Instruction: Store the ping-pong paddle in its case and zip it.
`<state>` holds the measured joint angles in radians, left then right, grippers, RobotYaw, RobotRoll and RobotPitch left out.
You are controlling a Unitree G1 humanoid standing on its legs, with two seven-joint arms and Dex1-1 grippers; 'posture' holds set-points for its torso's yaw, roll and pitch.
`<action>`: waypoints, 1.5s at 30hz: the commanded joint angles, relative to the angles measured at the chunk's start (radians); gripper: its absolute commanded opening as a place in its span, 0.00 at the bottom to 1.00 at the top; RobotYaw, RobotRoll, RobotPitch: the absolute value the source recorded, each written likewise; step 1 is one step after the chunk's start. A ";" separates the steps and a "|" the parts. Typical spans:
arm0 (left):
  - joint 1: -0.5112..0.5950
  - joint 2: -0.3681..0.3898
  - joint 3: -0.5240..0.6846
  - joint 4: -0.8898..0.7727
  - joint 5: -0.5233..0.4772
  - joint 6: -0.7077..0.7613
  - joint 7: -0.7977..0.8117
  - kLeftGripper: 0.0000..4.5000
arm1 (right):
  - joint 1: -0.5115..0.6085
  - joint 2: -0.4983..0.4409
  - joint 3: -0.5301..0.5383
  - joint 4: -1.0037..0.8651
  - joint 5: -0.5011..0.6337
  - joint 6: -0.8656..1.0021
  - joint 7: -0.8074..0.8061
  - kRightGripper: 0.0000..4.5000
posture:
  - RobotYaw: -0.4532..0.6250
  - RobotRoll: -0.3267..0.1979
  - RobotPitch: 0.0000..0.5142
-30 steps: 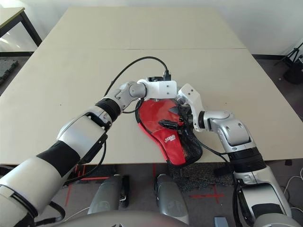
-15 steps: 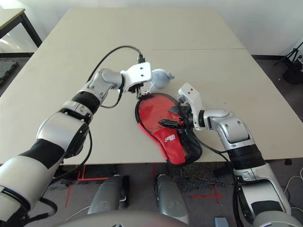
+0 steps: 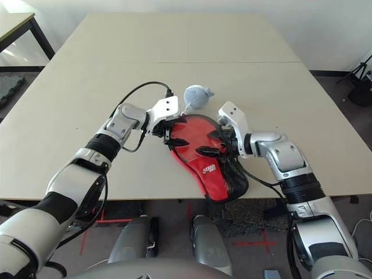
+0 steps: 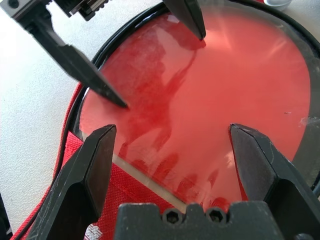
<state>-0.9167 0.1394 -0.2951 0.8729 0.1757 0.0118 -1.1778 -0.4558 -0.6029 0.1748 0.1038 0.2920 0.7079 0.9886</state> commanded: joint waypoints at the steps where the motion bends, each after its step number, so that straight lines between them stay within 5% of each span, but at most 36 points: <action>1: 0.035 -0.004 -0.041 0.006 0.016 0.024 -0.002 1.00 | 0.029 -0.022 0.034 0.038 -0.021 0.034 0.012 1.00 | 0.43 0.62 0.20; 9: 0.050 0.000 -0.069 0.034 0.029 -0.008 0.012 1.00 | -0.082 -0.121 -0.038 0.016 0.025 0.048 0.089 1.00 | 0.42 0.62 0.23; 13: 0.054 0.000 -0.073 0.028 0.024 -0.002 0.005 1.00 | -0.248 -0.124 -0.095 0.096 0.042 0.035 0.084 1.00 | 0.43 0.62 0.25; 24: 0.072 -0.003 -0.069 -0.023 0.005 0.034 0.000 1.00 | -0.543 0.077 -0.023 0.624 -0.178 -0.306 -0.055 1.00 | 0.46 0.62 0.29; 36: 0.108 0.011 -0.080 -0.104 -0.007 0.085 -0.003 1.00 | -0.645 0.234 -0.062 1.032 -0.266 -0.493 -0.200 1.00 | 0.48 0.62 0.29; 39: 0.113 0.013 -0.082 -0.120 -0.012 0.096 -0.004 1.00 | -0.645 0.248 -0.081 1.061 -0.272 -0.505 -0.222 0.86 | 0.48 0.62 0.29; 45: 0.122 0.016 -0.089 -0.136 -0.015 0.105 -0.006 1.00 | -0.635 0.240 -0.102 1.091 -0.295 -0.529 -0.285 0.38 | 0.48 0.62 0.29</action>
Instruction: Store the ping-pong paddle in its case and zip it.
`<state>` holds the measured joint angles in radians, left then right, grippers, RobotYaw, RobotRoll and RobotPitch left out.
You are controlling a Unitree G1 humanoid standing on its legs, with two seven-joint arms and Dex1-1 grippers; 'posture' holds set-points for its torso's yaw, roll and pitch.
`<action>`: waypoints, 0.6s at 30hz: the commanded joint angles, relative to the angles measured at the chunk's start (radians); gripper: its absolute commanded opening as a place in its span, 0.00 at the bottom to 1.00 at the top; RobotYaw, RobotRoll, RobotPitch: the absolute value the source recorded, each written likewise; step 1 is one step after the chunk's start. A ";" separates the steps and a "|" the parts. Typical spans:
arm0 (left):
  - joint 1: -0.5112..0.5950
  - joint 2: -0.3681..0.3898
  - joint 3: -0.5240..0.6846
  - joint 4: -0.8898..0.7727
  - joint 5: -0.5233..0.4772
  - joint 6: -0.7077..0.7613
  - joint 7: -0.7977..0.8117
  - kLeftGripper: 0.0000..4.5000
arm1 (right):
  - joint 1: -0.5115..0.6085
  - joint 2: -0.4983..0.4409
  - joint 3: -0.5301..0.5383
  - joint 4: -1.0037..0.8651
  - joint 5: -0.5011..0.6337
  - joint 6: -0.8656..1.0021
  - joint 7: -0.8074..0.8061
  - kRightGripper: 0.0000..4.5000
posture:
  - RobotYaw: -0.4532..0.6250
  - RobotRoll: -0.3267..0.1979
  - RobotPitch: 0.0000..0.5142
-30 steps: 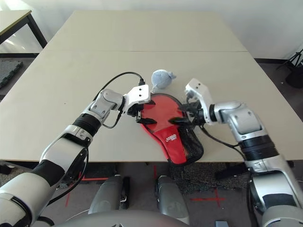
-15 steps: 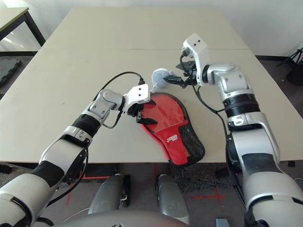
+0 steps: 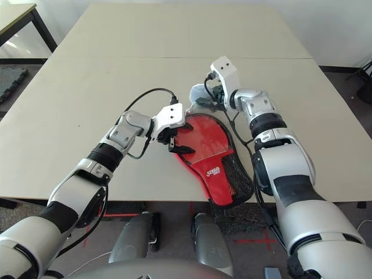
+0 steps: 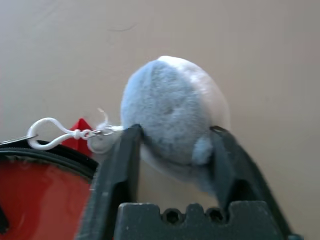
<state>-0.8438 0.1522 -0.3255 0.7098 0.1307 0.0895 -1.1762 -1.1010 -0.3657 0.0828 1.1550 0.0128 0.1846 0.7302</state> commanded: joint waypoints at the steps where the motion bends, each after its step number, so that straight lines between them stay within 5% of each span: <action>1: 0.050 0.004 -0.060 0.025 0.030 0.028 -0.007 1.00 | 0.011 0.002 -0.014 0.043 -0.018 -0.008 -0.032 0.29 | 0.48 0.62 0.29; 5: 0.055 0.005 -0.063 0.021 0.029 0.031 -0.009 1.00 | 0.017 -0.020 -0.021 0.056 -0.040 -0.022 -0.060 0.00 | 0.48 0.62 0.28; 18: 0.073 0.010 -0.076 -0.004 0.016 0.047 -0.015 1.00 | 0.041 -0.161 -0.038 0.075 -0.070 -0.051 -0.108 0.00 | 0.46 0.62 0.27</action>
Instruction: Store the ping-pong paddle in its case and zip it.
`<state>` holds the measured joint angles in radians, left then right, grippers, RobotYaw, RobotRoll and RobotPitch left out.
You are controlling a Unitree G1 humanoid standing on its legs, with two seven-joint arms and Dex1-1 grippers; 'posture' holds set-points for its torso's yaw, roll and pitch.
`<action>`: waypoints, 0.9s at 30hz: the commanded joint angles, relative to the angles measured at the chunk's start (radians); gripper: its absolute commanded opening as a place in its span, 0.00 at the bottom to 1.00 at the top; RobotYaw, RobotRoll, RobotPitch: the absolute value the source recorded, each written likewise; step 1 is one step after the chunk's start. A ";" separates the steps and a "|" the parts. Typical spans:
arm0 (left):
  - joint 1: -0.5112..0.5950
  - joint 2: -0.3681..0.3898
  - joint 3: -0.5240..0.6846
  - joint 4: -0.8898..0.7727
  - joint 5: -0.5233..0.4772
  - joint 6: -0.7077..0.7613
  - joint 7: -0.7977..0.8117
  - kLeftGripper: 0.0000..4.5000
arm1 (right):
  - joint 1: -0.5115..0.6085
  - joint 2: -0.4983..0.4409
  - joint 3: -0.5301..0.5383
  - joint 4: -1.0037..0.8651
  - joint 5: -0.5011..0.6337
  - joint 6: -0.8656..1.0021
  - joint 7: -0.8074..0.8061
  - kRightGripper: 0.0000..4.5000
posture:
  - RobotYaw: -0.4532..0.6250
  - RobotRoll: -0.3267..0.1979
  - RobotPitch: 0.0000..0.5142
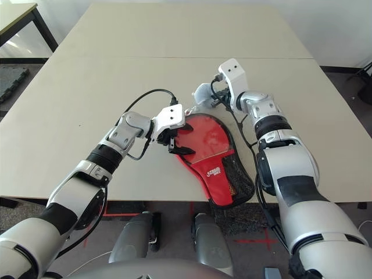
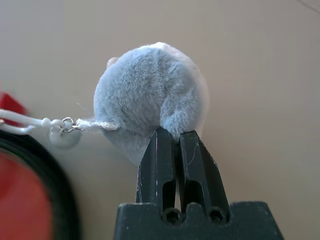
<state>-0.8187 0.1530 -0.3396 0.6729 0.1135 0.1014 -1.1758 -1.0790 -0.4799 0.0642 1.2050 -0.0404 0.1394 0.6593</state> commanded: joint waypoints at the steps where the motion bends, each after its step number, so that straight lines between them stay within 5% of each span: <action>1: 0.050 0.008 -0.063 0.029 0.033 0.038 -0.016 1.00 | 0.020 -0.057 -0.022 0.027 -0.016 -0.007 -0.039 0.00 | 0.46 0.62 0.28; 14: 0.050 0.008 -0.073 0.023 0.027 0.053 -0.016 1.00 | 0.066 -0.233 -0.023 0.009 -0.022 -0.001 0.048 0.00 | 0.45 0.62 0.30; 19: 0.049 0.006 -0.075 0.024 0.025 0.053 -0.011 1.00 | 0.128 -0.318 -0.007 -0.082 -0.008 0.056 0.279 0.00 | 0.45 0.62 0.30; 27: 0.042 0.005 -0.075 0.040 0.022 0.044 -0.003 1.00 | 0.382 -0.487 -0.009 -0.485 0.081 0.293 0.613 0.00 | 0.44 0.62 0.31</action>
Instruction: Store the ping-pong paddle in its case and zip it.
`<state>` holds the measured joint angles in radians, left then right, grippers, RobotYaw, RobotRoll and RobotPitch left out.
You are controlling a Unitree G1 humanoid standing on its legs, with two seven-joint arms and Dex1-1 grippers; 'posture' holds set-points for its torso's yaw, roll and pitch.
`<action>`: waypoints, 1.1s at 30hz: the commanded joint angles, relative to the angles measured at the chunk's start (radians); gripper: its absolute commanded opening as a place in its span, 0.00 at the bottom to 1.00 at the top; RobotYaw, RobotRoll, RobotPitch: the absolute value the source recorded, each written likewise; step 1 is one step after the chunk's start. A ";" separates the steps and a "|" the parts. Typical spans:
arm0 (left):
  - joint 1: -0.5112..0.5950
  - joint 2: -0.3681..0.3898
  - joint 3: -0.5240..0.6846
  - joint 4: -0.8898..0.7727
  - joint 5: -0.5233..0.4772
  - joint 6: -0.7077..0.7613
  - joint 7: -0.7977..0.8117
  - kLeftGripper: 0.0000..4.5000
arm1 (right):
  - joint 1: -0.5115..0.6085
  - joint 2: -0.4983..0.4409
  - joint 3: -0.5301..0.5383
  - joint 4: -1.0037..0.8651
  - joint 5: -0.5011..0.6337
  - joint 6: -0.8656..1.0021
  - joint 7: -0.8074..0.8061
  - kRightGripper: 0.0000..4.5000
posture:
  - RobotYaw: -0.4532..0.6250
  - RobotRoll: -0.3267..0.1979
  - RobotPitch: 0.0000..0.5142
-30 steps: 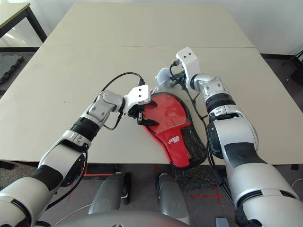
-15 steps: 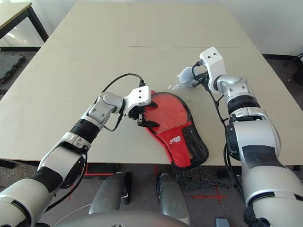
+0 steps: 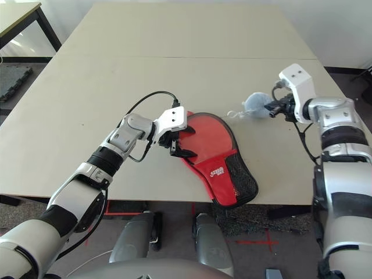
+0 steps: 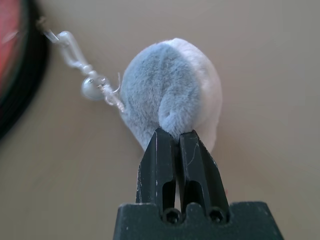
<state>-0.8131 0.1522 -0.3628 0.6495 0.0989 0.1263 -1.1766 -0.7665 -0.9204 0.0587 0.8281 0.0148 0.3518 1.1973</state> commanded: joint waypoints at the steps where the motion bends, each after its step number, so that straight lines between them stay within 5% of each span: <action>1: 0.036 0.006 -0.052 0.064 0.036 0.019 -0.002 1.00 | 0.100 -0.062 -0.005 -0.151 0.038 0.106 0.097 0.00 | 0.44 0.62 0.31; 14: 0.029 -0.006 -0.051 0.083 0.035 0.009 0.004 1.00 | 0.605 -0.260 -0.072 -0.788 0.331 0.429 0.323 0.00 | 0.44 0.62 0.31; 20: 0.034 -0.006 -0.053 0.073 0.034 0.010 0.000 1.00 | 0.832 -0.327 -0.077 -0.887 0.365 0.407 0.337 0.00 | 0.44 0.62 0.30; 33: 0.068 0.006 -0.053 0.030 0.031 0.021 -0.003 1.00 | 0.866 -0.414 0.009 -0.750 0.274 0.244 0.345 0.00 | 0.44 0.62 0.27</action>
<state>-0.7915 0.1402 -0.3644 0.6379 0.0960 0.1163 -1.1738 0.0790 -1.3270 0.0179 0.0369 0.3368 0.6001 1.5345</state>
